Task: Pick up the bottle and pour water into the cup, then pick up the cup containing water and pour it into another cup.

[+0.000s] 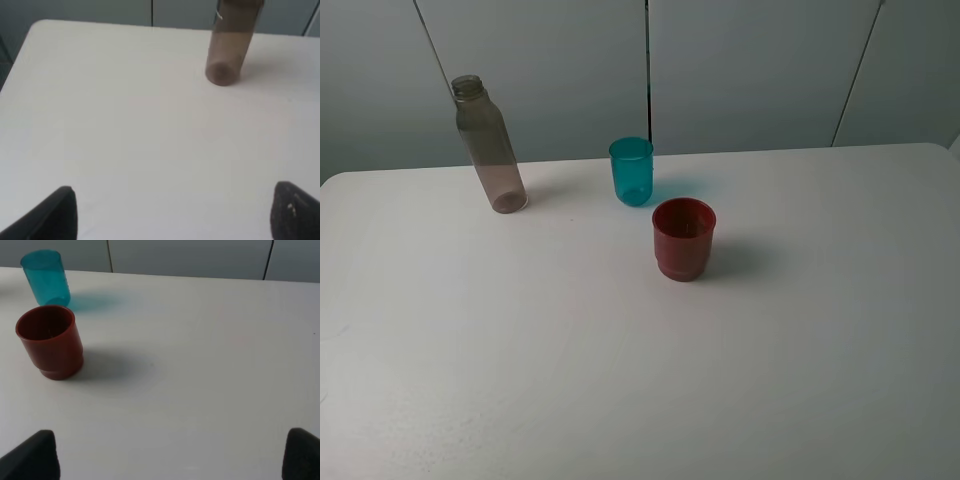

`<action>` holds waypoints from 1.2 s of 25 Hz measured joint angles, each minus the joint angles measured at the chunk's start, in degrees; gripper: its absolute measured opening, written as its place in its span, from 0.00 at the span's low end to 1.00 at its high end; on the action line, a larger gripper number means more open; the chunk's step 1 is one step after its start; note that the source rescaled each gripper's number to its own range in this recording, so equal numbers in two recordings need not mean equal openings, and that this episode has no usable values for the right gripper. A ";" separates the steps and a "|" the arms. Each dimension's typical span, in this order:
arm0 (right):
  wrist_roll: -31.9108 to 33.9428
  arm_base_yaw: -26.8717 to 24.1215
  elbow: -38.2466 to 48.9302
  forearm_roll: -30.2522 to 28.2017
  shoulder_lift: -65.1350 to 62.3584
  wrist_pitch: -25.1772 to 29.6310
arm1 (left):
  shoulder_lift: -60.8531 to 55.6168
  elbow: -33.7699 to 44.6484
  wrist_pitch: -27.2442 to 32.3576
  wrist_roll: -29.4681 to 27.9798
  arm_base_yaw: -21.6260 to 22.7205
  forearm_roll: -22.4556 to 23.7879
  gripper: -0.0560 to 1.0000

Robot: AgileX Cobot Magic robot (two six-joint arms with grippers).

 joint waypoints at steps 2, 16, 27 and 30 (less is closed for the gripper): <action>0.00 0.00 0.00 0.00 0.00 0.00 | -1.74 1.00 0.39 0.22 0.26 -1.55 0.96; 0.00 0.00 0.00 0.00 0.00 0.00 | -16.90 6.76 -2.55 1.48 0.39 -3.71 0.96; 0.00 0.00 0.00 0.06 0.00 0.00 | -17.34 6.29 4.93 -1.94 0.39 -2.92 0.96; 0.00 0.00 0.00 0.06 0.00 0.00 | -17.34 6.29 7.76 -4.22 0.39 0.20 0.96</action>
